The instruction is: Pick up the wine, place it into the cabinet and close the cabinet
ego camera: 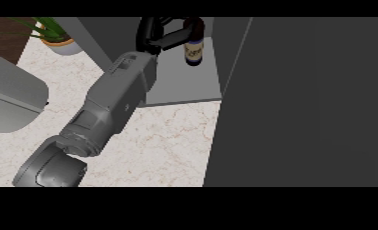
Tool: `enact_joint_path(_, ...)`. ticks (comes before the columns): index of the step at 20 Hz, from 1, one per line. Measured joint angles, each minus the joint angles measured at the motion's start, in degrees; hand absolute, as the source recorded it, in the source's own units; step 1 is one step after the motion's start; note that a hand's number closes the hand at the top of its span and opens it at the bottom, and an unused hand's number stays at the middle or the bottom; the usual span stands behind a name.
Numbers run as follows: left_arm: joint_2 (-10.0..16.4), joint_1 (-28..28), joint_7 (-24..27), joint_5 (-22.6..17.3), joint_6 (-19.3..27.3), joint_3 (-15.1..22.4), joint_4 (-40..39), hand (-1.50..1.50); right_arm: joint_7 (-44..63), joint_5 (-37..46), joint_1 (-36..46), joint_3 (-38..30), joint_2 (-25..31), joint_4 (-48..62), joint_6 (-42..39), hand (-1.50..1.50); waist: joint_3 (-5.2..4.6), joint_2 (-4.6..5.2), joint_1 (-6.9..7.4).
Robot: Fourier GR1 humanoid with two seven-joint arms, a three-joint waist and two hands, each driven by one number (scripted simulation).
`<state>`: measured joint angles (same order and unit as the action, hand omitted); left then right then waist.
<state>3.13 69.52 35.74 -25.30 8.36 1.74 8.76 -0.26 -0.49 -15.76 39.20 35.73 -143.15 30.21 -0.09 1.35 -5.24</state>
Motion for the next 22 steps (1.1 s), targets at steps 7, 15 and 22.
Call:
enact_joint_path(7,-2.0,0.5,-0.8,-0.4,-2.1,-0.4,0.9,-1.50,-0.1,-0.2,-2.1,-1.7,1.3,-0.5,0.1,-1.50,0.05,-0.76,1.49)
enact_joint_path(15,-2.9,-2.1,-2.0,-1.5,-4.2,0.5,4.6,-1.50,0.2,-0.3,-4.0,-2.9,2.1,-0.8,1.0,-1.50,0.05,-1.55,3.14)
enact_joint_path(22,-3.1,-8.2,-3.1,-4.7,-8.3,4.2,11.3,-1.50,-0.6,-0.3,-5.4,-3.8,2.8,-0.9,1.0,-1.50,0.07,-2.10,3.61)
